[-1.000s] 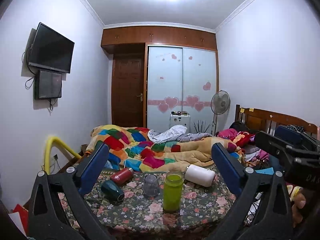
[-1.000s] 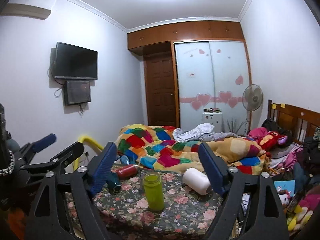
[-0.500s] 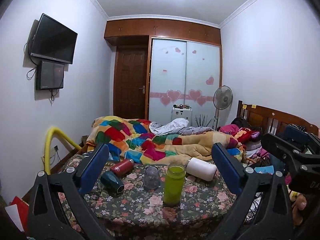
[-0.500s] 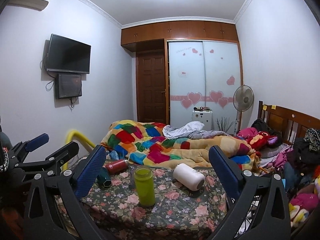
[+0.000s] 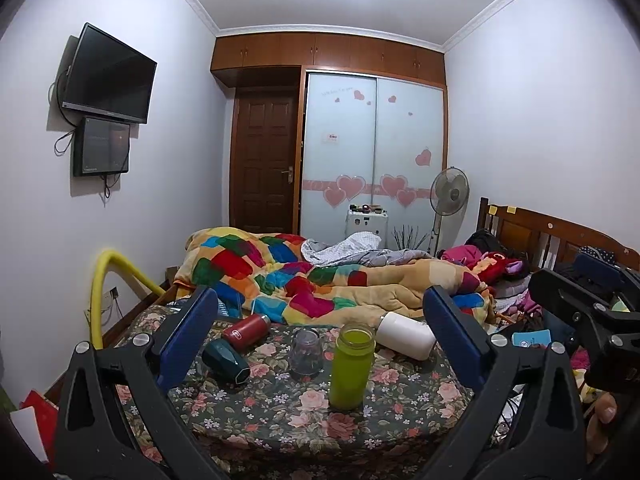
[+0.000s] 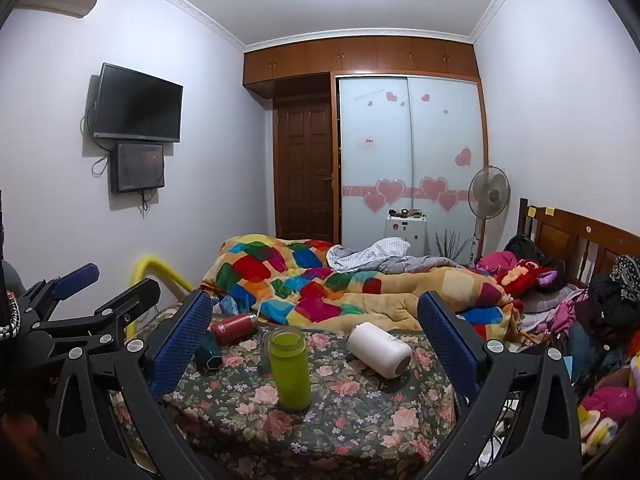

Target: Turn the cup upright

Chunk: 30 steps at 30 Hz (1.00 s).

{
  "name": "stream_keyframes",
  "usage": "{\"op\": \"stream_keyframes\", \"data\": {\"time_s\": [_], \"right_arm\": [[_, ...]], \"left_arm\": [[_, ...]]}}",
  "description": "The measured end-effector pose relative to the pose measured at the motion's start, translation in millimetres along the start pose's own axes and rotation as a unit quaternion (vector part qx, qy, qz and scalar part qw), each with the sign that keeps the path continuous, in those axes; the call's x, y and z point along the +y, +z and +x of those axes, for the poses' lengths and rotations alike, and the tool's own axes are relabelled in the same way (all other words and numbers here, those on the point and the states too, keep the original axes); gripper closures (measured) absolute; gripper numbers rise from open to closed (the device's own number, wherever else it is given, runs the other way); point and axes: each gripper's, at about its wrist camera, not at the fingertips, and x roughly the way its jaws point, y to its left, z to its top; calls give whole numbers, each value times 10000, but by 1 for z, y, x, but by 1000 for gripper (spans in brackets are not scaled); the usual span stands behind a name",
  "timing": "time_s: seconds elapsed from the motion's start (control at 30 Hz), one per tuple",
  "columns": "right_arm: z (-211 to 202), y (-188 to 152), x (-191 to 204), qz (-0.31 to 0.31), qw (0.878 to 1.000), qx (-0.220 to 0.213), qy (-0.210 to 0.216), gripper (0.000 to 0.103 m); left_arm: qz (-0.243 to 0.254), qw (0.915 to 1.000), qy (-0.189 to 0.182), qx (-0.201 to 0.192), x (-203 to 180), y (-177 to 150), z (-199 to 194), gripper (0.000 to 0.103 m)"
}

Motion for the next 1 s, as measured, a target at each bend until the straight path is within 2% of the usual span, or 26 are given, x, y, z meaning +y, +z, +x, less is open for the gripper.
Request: {"op": "stream_keyframes", "data": {"time_s": [1.0], "right_arm": [[3,2,-2,63,10000,0,-9,1]], "left_arm": [[102,9999,-41,-48,-5,0,4,0]]}}
